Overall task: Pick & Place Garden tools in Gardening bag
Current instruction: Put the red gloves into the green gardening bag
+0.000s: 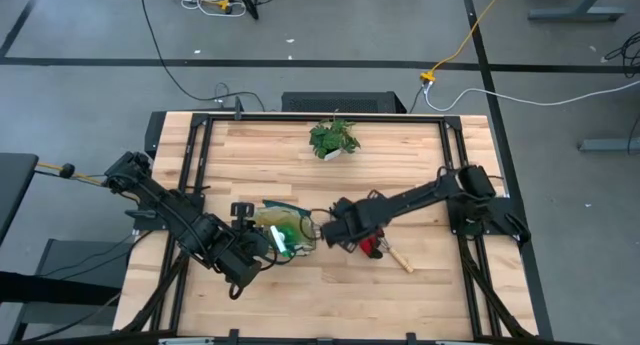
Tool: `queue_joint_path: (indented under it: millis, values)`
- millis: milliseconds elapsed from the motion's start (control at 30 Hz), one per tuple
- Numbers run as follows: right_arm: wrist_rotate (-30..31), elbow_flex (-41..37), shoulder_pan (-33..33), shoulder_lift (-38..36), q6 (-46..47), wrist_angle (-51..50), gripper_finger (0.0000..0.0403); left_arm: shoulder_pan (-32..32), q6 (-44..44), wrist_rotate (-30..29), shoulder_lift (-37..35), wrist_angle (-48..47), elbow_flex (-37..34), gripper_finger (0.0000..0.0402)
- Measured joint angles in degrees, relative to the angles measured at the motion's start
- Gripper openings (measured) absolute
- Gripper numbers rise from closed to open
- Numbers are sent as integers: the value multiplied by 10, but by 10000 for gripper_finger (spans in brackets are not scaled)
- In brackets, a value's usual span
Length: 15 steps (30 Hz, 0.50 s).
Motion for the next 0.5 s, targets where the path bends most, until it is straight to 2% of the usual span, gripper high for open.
queue_joint_path:
  millis: [200, 333, 500]
  values:
    - [-26, -1, -34, 0, -50, 25, 196, 0, 1, 0, 0, -1, 0, 163]
    - [-63, -24, -44, 0, -73, 54, 196, 0, 1, 0, 0, -4, 0, 163]
    - [-73, -64, -56, 0, -83, 91, 196, 0, 2, 0, 0, -5, 0, 163]
